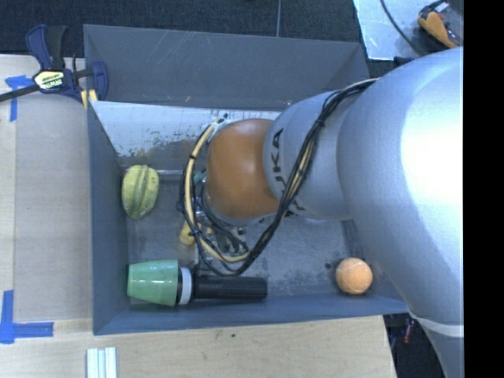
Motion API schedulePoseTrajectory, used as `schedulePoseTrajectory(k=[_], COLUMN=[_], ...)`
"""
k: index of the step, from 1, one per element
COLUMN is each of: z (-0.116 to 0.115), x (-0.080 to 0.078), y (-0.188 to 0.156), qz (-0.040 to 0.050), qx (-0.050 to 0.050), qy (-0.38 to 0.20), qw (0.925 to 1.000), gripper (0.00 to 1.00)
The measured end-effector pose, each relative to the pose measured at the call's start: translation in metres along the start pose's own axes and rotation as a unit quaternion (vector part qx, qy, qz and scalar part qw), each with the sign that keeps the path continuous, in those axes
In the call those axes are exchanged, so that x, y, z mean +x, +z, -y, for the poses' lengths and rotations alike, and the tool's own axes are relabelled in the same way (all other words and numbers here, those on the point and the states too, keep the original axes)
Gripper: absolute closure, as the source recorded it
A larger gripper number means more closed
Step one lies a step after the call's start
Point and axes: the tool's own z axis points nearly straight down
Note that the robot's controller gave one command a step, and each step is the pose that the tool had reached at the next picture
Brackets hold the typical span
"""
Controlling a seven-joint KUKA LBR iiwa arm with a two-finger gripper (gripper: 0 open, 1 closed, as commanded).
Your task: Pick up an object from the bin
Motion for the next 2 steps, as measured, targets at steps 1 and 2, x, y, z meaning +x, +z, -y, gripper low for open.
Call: schedulePoseTrajectory(k=[1,2], z=[0.0089,0.0089], x=[-0.0102,-0.0102], y=[0.0021,0.0021], qz=[-0.0035,-0.0036], qx=[0.000,0.000], qy=[-0.001,-0.001], qw=[1.0000,1.0000], gripper=[1.00,1.00])
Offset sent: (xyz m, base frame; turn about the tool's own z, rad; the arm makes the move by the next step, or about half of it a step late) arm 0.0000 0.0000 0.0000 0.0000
